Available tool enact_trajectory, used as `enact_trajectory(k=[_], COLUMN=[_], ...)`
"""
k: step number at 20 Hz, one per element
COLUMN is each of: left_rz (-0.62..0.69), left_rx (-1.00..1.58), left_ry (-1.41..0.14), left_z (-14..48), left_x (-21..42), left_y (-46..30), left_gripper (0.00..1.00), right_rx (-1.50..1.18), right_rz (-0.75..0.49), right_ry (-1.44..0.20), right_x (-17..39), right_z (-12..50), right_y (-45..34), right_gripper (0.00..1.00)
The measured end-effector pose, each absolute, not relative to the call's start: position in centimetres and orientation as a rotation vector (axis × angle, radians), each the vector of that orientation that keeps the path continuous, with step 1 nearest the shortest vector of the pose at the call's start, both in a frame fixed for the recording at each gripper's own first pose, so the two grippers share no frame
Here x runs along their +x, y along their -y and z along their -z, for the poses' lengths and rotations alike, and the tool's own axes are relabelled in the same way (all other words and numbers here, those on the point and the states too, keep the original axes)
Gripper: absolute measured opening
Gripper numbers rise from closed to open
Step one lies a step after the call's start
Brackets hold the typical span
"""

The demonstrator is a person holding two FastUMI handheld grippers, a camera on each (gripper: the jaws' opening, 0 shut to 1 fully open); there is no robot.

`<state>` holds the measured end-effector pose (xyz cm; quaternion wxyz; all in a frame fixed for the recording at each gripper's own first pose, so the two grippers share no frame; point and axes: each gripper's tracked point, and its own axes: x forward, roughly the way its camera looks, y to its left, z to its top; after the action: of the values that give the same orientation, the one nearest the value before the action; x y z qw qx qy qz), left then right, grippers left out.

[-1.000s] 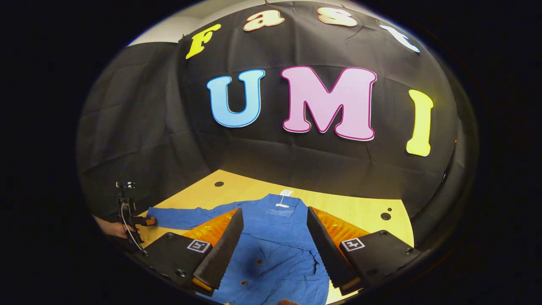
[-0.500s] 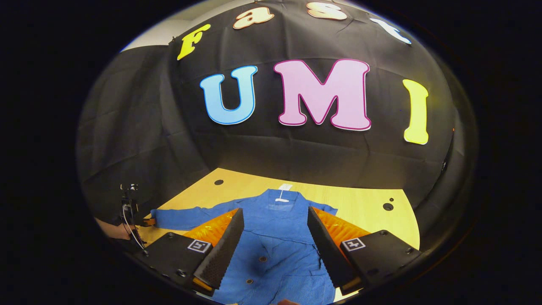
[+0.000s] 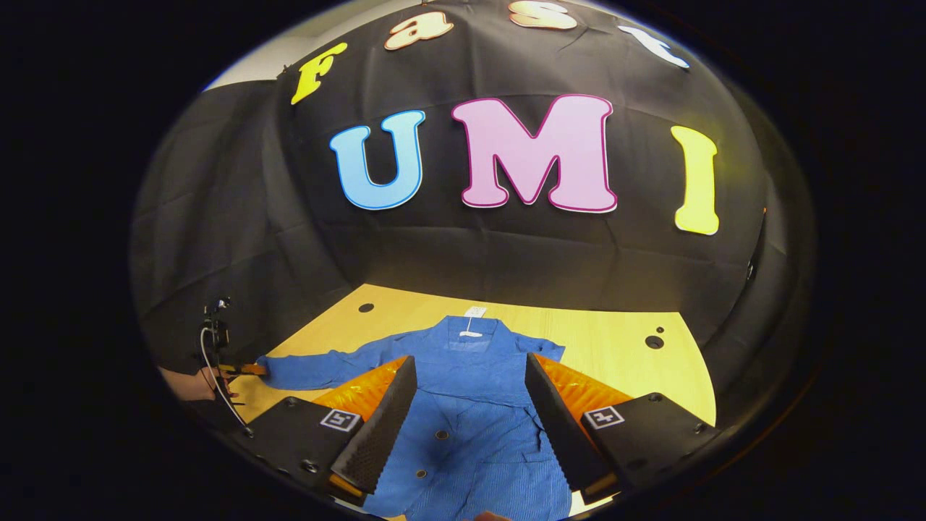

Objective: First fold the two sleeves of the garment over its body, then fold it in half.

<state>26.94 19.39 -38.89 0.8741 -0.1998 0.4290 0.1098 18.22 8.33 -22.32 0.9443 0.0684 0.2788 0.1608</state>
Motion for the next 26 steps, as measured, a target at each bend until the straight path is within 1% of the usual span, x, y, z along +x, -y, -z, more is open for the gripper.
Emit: enact_trajectory(k=[7,11,16,19,26], left_rz=[-0.069,0.053,0.230,0.324,0.521], left_rx=[-0.438,-0.442,-0.407,-0.380,-0.285], left_ry=[-0.777,-0.700,-0.634,-0.651,-0.728], left_z=[30.5,24.3,17.9,17.0,18.9], left_x=[28.4,30.3,32.5,33.8,36.4], left_y=[-15.2,-10.0,-0.8,5.5,21.2], left_gripper=[0.00,0.00,0.00,0.00,0.00], right_rx=[0.189,0.209,0.224,0.234,0.267], right_rz=[-0.311,-0.306,-0.277,-0.245,-0.176], right_ry=[-0.566,-0.564,-0.556,-0.561,-0.581], right_x=[18.0,17.2,16.0,15.1,12.8], right_z=[22.2,22.1,22.1,22.3,22.9], right_y=[-7.6,-7.1,-4.9,-3.1,1.2], right_gripper=[0.96,0.96,0.96,0.96,0.96])
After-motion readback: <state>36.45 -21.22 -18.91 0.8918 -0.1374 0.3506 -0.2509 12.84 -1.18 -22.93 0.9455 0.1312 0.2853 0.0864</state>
